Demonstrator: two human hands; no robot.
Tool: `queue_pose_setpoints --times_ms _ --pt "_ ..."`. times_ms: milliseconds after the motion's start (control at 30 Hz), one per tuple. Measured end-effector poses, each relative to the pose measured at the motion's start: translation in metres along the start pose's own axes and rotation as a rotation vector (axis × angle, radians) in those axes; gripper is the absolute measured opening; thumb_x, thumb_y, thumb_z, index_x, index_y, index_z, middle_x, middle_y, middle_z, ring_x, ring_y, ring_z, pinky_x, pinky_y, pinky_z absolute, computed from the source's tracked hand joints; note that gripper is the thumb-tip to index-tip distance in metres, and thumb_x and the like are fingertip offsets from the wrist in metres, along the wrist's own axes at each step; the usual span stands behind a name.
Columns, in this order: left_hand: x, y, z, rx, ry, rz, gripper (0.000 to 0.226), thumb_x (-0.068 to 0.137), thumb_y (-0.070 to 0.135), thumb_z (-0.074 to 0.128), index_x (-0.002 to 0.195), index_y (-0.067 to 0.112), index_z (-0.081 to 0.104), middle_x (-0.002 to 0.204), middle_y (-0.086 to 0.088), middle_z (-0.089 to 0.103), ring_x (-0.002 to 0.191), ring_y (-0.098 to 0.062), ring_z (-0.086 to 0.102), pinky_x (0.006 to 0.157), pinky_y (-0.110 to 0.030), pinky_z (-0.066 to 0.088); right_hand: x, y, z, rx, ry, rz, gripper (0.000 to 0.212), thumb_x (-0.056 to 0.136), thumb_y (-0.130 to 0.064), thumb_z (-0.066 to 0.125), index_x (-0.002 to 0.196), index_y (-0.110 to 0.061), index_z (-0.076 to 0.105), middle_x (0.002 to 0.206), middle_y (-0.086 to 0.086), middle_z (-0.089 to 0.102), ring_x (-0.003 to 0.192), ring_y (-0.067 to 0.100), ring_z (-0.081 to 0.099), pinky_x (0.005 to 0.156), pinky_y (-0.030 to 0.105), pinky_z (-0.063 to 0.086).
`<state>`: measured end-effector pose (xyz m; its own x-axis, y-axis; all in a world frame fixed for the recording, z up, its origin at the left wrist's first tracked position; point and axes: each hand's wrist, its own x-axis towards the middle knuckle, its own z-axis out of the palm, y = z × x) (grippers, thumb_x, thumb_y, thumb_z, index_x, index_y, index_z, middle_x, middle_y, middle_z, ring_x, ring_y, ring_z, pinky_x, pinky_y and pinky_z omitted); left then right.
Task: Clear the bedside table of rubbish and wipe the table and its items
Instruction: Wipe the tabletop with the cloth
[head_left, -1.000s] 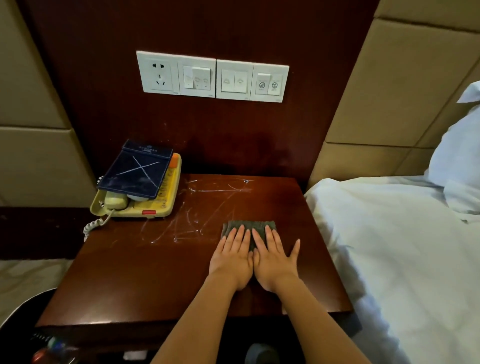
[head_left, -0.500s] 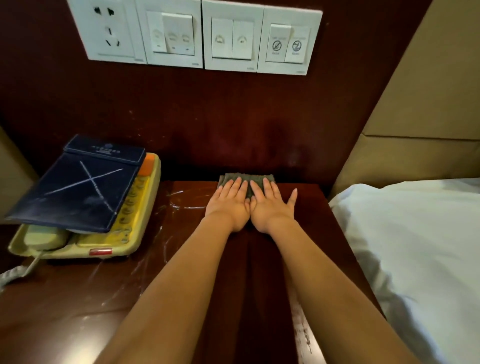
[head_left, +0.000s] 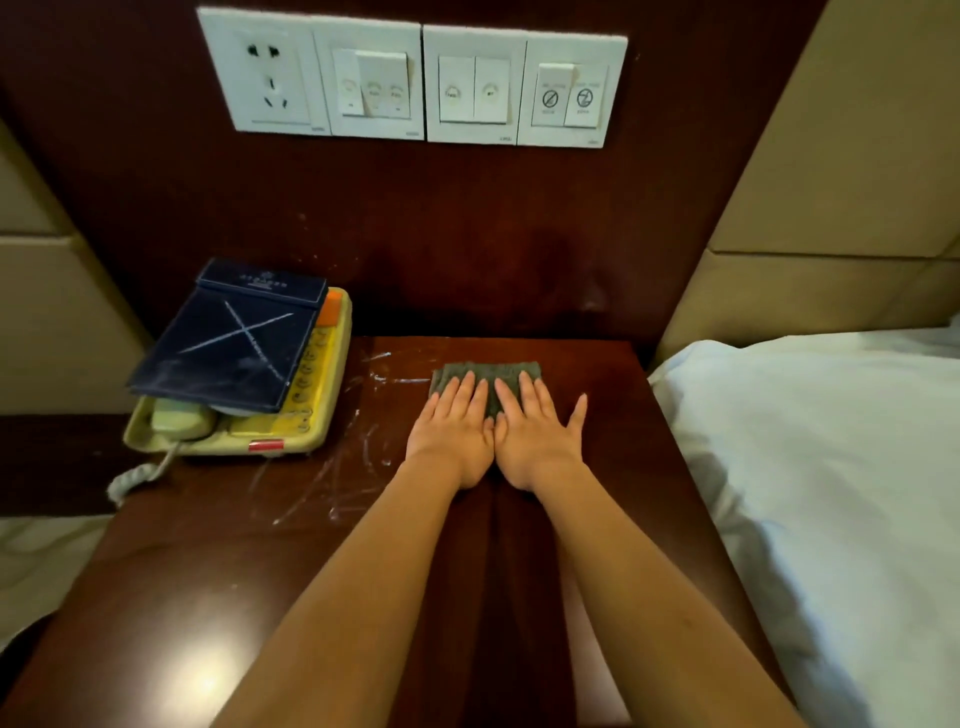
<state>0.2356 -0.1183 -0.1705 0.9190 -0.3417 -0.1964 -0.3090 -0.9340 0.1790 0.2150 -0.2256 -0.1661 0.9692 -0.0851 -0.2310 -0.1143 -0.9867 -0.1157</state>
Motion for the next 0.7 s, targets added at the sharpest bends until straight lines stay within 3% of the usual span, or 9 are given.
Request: queue_pose_setpoints --times_ms 400,700 --pt "-0.19 0.009 0.033 0.042 -0.121 -0.017 0.056 0.102 0.036 0.007 0.149 0.016 -0.016 0.156 -0.001 -0.022 0.144 -0.016 -0.019 0.119 -0.034 -0.007 -0.183 -0.032 0.041 -0.052 -0.117 -0.026 0.054 0.102 -0.039 0.01 0.15 -0.031 -0.014 0.157 0.0 -0.024 0.144 0.017 -0.022 0.108 0.062 -0.016" --pt "-0.22 0.007 0.044 0.029 -0.105 -0.023 0.055 0.102 0.037 0.006 0.149 0.018 -0.016 0.156 -0.001 -0.023 0.144 -0.016 -0.02 0.118 -0.034 -0.008 -0.21 -0.037 0.05 -0.043 -0.121 -0.047 0.054 0.102 -0.041 0.01 0.149 -0.032 -0.015 0.156 0.0 -0.026 0.144 0.017 -0.023 0.109 0.063 -0.017"
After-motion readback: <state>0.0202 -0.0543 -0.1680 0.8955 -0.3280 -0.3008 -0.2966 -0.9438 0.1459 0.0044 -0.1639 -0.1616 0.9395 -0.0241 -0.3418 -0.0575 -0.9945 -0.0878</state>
